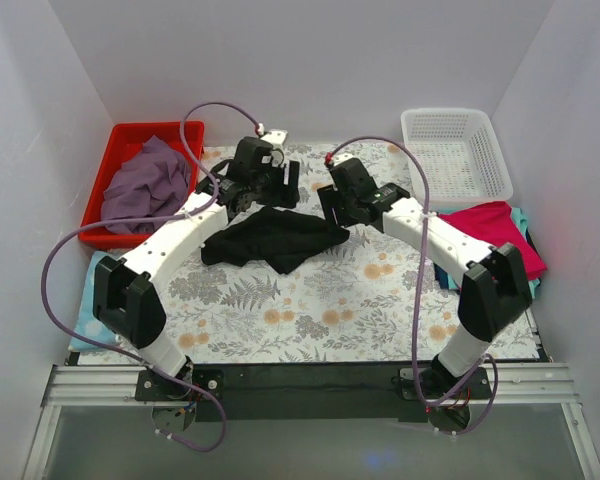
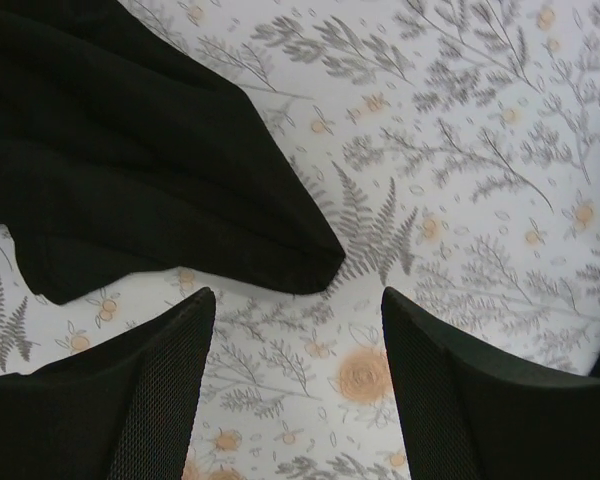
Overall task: Fold and stack the t-shirts
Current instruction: Move the tshirt to the center of the board, then flatten the tshirt out
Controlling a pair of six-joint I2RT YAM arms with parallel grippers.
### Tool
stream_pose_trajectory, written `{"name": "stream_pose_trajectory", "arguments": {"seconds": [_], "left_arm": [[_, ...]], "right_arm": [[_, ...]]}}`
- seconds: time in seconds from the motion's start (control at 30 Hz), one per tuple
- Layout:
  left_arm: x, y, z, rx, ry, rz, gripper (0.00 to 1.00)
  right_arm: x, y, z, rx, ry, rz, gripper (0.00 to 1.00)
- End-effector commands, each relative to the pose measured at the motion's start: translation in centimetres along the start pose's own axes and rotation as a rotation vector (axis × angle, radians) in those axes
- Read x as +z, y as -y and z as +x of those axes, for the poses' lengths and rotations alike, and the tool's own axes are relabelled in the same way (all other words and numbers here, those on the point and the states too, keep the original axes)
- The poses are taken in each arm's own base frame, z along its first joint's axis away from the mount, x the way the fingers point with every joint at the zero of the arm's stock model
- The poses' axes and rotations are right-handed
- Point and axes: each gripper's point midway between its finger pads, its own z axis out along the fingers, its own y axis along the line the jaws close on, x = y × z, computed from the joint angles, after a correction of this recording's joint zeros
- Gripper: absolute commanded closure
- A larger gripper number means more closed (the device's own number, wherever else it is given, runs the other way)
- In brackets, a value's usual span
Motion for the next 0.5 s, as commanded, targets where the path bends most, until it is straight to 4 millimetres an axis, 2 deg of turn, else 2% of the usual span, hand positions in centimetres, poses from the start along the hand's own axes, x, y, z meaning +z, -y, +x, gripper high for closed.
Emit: {"name": "stream_pose_trajectory", "arguments": {"seconds": [0.0, 0.03, 0.07, 0.1, 0.13, 0.17, 0.2, 0.23, 0.27, 0.4, 0.47], "left_arm": [[-1.7, -9.7, 2.6, -0.131, -0.063, -0.398, 0.34], [-1.6, -10.2, 3.4, -0.161, -0.090, -0.399, 0.35], [-1.5, -11.1, 4.4, -0.186, -0.120, -0.417, 0.35], [-1.3, -11.5, 5.0, -0.200, -0.140, -0.426, 0.35], [-1.1, -11.7, 5.4, -0.214, -0.148, -0.430, 0.35], [-0.9, -12.0, 5.7, -0.223, -0.158, -0.432, 0.35], [-0.9, -12.5, 5.9, -0.242, -0.168, -0.450, 0.35], [-0.4, -13.0, 6.6, -0.274, -0.196, -0.467, 0.35], [-0.4, -13.9, 6.9, -0.303, -0.211, -0.483, 0.35], [-0.3, -15.9, 7.8, -0.389, -0.260, -0.514, 0.37], [-0.2, -17.1, 9.1, -0.434, -0.310, -0.542, 0.38]], "right_arm": [[1.9, -4.8, -3.2, -0.125, 0.035, -0.137, 0.27], [1.8, -6.1, -4.6, -0.138, 0.058, -0.180, 0.27], [2.2, -7.2, -4.5, -0.159, 0.050, -0.204, 0.27], [3.8, -8.1, -3.8, -0.176, 0.015, -0.218, 0.27], [3.6, -9.5, -4.8, -0.189, 0.029, -0.272, 0.27], [3.9, -10.3, -4.8, -0.195, 0.019, -0.297, 0.27], [5.1, -11.4, -4.0, -0.208, -0.015, -0.324, 0.27], [5.1, -12.2, -4.3, -0.215, -0.018, -0.357, 0.27], [5.8, -13.3, -3.4, -0.225, -0.047, -0.386, 0.27], [6.3, -15.7, -2.4, -0.264, -0.073, -0.456, 0.27], [6.5, -17.1, -1.7, -0.290, -0.084, -0.496, 0.27]]}}
